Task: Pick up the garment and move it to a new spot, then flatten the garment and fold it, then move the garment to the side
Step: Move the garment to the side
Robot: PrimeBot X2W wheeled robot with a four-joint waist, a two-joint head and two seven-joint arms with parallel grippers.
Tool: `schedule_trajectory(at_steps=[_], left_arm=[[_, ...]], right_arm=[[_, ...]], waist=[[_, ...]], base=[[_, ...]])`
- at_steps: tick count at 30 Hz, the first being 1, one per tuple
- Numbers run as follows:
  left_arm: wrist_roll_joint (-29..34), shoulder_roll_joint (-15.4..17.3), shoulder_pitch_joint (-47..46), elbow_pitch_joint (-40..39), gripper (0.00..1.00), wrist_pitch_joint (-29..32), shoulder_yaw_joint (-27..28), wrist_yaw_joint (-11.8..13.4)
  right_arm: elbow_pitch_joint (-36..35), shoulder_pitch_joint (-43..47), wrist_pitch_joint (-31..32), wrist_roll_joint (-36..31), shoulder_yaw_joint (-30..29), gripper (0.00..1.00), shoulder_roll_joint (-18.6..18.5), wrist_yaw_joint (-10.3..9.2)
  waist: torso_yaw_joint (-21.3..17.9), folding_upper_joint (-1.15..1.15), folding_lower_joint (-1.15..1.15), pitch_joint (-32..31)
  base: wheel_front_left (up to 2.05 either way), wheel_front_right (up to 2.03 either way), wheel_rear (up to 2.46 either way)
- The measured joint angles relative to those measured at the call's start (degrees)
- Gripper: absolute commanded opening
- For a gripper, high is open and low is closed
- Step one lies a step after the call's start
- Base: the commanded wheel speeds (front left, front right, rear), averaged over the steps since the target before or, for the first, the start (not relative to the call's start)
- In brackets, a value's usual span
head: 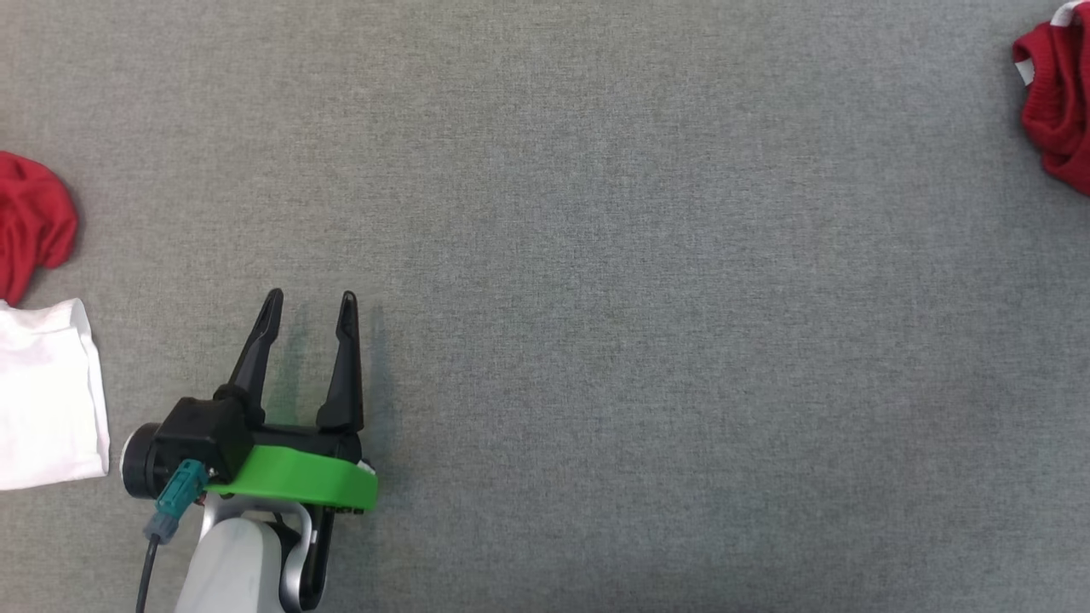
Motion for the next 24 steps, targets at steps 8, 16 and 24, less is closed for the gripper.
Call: schedule_trajectory(at_steps=[8, 16, 24], left_arm=[[0.0, 0.0, 0.7, 0.7, 1.0, 0.0, 0.7, 0.0], [0.4, 0.0, 1.3, 0.9, 1.0, 0.0, 1.1, -0.1], [2.1, 1.1, 1.7, 0.6, 1.0, 0.0, 1.8, -0.1]], right_arm=[[-0.5, -0.2, 0.7, 3.5, 1.9, 0.0, 0.2, 0.0], [-0.6, -0.2, 1.2, 6.0, 1.5, 0.0, -0.1, 0.0], [0.5, 0.0, 1.5, 5.7, -2.2, 0.0, -2.9, 0.0]], waist=[[0.2, 0.0, 0.0, -0.9], [-0.6, 0.0, 0.0, -1.7], [-1.6, 0.0, 0.0, 0.7]], base=[[0.0, 0.0, 0.0], [0.0, 0.0, 0.0], [0.0, 0.0, 0.0]])
